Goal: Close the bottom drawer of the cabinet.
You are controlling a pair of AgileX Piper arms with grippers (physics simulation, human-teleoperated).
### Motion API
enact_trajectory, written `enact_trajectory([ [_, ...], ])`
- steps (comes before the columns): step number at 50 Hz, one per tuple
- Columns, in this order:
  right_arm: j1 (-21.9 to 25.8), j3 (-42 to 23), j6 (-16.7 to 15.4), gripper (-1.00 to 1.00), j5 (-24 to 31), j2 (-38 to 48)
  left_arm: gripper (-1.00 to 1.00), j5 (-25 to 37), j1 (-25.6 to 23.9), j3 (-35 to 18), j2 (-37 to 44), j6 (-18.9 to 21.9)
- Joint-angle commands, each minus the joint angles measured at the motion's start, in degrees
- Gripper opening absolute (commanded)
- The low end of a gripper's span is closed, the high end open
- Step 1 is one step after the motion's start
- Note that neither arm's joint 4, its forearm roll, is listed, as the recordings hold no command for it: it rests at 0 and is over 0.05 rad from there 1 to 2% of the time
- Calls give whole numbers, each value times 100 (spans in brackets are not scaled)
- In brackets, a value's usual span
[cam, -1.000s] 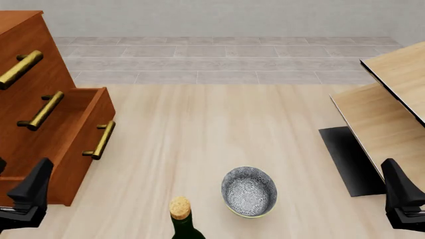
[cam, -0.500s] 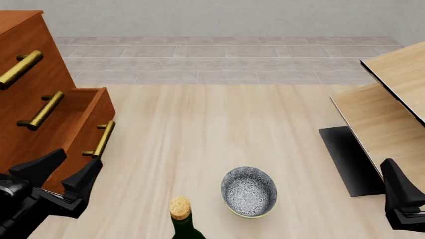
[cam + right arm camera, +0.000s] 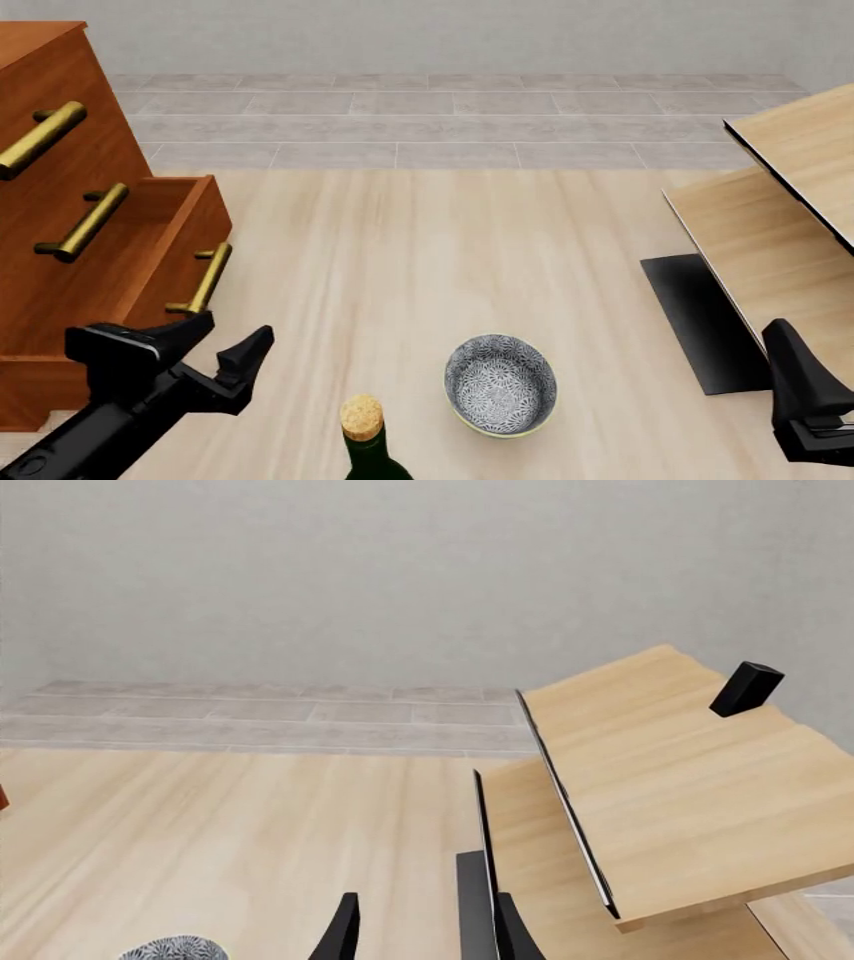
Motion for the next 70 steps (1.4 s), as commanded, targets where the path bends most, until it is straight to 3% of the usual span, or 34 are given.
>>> enact_trajectory([
  [1,25,5,4,100,-13,10,100,-968,241,0,1431,-206],
  [29,22,5,-35,100,-18,-13,100,-969,1588,-437,2353,97],
  [52,9,3,-84,100,-37,-17,100,-969,2197,-352,2239,536],
  [70,7,-2,-121,100,-45,-20,100,-969,2393,-361,2254,1207],
])
